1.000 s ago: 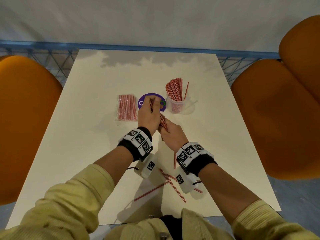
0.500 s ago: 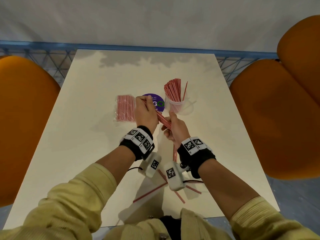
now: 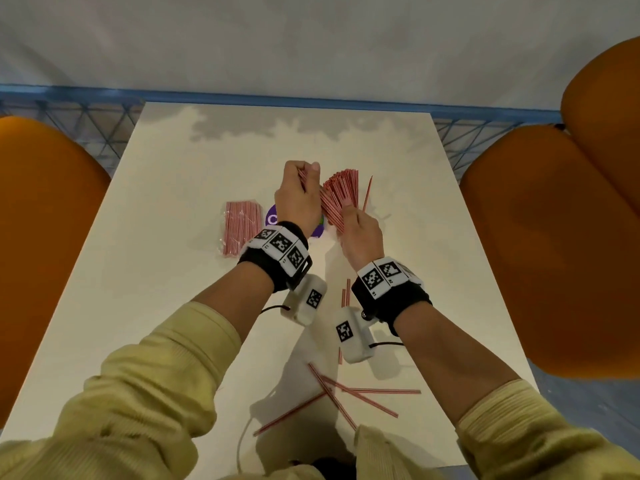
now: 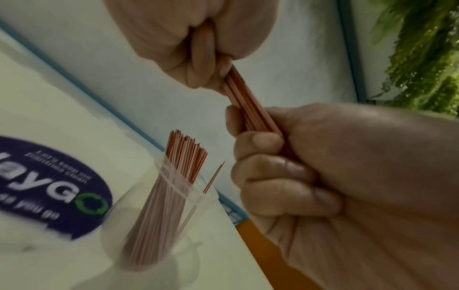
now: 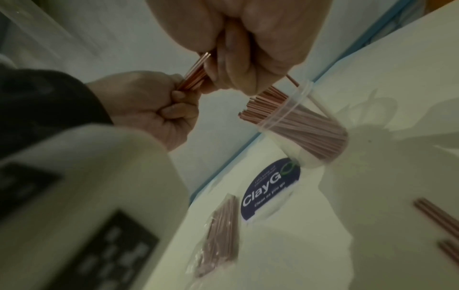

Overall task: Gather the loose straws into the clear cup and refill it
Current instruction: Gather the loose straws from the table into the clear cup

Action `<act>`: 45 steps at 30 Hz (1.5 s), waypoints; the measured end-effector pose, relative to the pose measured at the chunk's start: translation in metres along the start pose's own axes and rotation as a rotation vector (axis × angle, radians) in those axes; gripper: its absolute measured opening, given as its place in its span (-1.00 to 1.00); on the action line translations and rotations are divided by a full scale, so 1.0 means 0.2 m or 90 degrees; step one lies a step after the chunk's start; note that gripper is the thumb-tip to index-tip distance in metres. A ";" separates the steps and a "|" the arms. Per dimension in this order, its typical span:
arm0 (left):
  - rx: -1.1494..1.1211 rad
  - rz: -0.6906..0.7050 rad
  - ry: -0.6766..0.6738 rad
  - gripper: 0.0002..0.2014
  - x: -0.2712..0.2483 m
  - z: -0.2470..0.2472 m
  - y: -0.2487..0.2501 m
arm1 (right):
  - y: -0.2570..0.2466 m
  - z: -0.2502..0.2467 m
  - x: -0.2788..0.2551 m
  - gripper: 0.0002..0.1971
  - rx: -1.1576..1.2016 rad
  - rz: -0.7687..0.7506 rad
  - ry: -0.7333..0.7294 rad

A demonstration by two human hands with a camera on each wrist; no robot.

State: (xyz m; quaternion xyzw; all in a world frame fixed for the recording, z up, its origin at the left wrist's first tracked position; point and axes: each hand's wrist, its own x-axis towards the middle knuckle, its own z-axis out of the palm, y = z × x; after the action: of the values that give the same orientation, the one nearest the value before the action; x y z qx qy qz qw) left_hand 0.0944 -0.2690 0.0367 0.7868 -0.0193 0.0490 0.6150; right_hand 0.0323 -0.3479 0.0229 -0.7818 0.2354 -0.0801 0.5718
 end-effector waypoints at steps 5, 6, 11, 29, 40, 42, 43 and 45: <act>0.001 0.040 0.061 -0.86 0.15 0.07 0.05 | 0.00 -0.06 0.15 -0.66 -0.020 -0.014 0.051; -0.007 0.043 0.075 -0.87 0.19 0.08 0.05 | 0.02 -0.08 0.18 -0.68 -0.021 -0.017 0.086; 0.052 0.113 0.054 -0.86 0.31 0.15 0.03 | 0.12 -0.13 0.26 -0.45 -0.094 0.048 0.059; 0.444 0.124 -0.278 -0.46 0.10 0.12 -0.18 | 0.12 -0.13 0.26 -0.31 -0.356 -0.027 -0.123; 0.414 -0.098 -0.466 -0.52 -0.41 -0.27 -0.31 | 0.35 -0.14 -0.17 -0.36 -0.462 0.109 -0.184; 0.489 -0.112 -0.572 -0.54 -0.52 -0.33 -0.30 | 0.39 -0.12 -0.25 -0.21 -0.532 0.143 -0.202; 0.516 -0.119 -0.617 -0.53 -0.58 -0.35 -0.30 | 0.40 -0.11 -0.28 -0.17 -0.564 0.147 -0.206; 0.568 -0.120 -0.691 -0.46 -0.69 -0.38 -0.30 | 0.42 -0.10 -0.34 -0.16 -0.600 0.152 -0.222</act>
State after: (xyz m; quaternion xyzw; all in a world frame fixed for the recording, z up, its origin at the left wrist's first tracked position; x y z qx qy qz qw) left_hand -0.0410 -0.1842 -0.0163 0.8753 -0.2330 -0.4001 0.1391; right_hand -0.0580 -0.3537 -0.0394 -0.9240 0.2343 0.2321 0.1933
